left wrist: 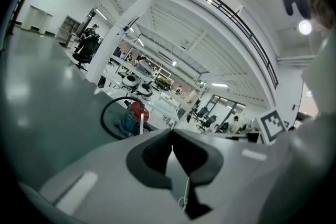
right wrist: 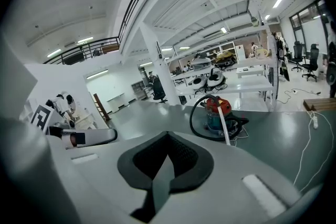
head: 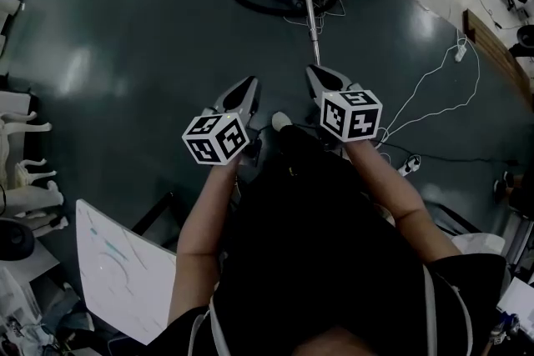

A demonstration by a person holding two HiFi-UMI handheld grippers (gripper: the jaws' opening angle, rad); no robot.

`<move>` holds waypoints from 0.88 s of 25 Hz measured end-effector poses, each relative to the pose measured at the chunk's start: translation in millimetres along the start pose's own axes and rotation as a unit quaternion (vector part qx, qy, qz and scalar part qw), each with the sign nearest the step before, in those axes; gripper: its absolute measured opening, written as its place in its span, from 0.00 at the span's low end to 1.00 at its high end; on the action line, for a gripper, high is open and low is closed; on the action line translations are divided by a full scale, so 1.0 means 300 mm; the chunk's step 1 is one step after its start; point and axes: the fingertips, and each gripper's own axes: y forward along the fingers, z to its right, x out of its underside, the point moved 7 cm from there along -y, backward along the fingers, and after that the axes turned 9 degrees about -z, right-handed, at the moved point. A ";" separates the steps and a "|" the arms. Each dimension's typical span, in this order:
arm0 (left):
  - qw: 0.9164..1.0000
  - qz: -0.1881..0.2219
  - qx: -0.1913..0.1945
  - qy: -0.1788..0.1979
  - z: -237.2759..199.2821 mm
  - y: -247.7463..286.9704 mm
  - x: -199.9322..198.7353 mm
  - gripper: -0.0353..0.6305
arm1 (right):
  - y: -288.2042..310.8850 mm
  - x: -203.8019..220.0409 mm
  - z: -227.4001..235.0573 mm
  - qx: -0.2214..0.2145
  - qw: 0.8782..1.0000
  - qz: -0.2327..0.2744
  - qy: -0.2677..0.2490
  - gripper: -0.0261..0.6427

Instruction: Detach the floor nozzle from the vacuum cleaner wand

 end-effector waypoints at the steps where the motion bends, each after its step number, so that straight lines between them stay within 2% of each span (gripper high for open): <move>1: 1.000 0.000 0.000 -0.002 -0.008 0.003 -0.002 0.07 | 0.009 -0.007 -0.003 -0.002 1.000 -0.001 -0.003 0.03; 11: 1.000 -0.001 -0.008 -0.002 -0.082 0.074 -0.059 0.07 | 0.116 -0.075 0.022 -0.019 0.999 -0.002 -0.030 0.03; 18: 1.000 -0.015 -0.012 0.005 -0.130 0.167 -0.122 0.07 | 0.225 -0.112 0.090 -0.022 1.000 -0.013 -0.010 0.03; 22: 1.000 -0.020 -0.014 -0.004 -0.171 0.237 -0.180 0.07 | 0.301 -0.159 0.143 -0.016 1.000 -0.019 -0.006 0.03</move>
